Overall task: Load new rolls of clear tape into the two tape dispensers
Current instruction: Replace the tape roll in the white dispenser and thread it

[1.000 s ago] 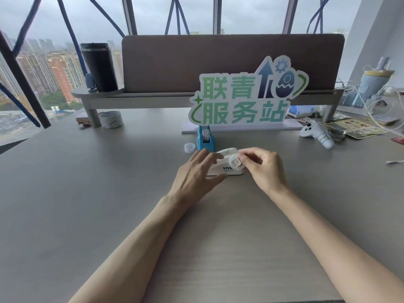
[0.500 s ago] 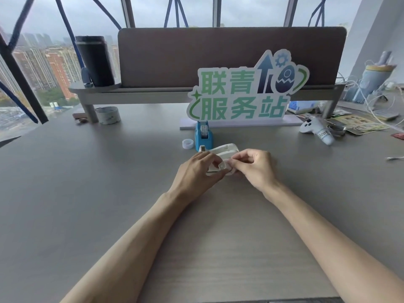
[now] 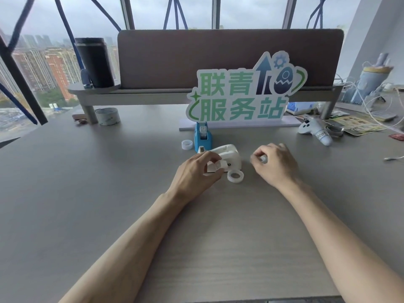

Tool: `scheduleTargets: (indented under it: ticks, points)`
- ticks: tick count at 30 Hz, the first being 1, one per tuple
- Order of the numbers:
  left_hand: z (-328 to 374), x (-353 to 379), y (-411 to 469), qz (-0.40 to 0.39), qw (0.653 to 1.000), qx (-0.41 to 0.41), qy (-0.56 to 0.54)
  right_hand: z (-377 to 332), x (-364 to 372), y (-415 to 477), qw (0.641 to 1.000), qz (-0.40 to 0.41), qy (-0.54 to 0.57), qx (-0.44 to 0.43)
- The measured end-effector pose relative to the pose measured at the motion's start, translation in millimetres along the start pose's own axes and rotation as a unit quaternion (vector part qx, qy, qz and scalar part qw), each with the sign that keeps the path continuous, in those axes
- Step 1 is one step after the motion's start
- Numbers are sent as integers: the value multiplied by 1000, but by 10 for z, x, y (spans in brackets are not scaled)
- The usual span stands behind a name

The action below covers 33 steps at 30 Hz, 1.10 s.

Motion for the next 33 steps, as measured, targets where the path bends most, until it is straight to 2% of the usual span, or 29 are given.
scheduleTargets:
  ticks: [2, 6, 10, 15, 17, 21, 27, 33]
  points:
    - [-9, -7, 3, 6, 1000, -10, -9, 104, 69, 26, 999, -17, -43, -1]
    - [-45, 20, -1, -3, 999, -30, -15, 264, 335, -15, 989, -133, -56, 34]
    - [-54, 14, -2, -10, 999, -35, -26, 195, 222, -4, 996, -87, -25, 21]
    - [-89, -27, -4, 10, 997, -51, -62, -32, -3, 7, 993, 8, 115, -27]
    - [-98, -52, -4, 23, 994, -62, -82, -189, -59, -31, 977, 2, 211, -22]
    - [-63, -113, -3, 51, 984, -89, -147, -345, 106, -94, 917, -57, 393, 29]
    - [62, -211, 0, 94, 971, -84, -201, -560, 173, -195, 880, -75, 468, 35]
    - [18, -211, -12, 107, 964, -123, -212, -596, 278, -264, 871, -115, 474, 56]
Point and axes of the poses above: each hand's wrist, its own y-axis towards the middle knuckle, its own x-axis out of the palm, z = x × y, the point moved 9 cm from there along y, towards the middle knuckle, and after that the axes turned 5 degrees about y, right-handed, at the moved point
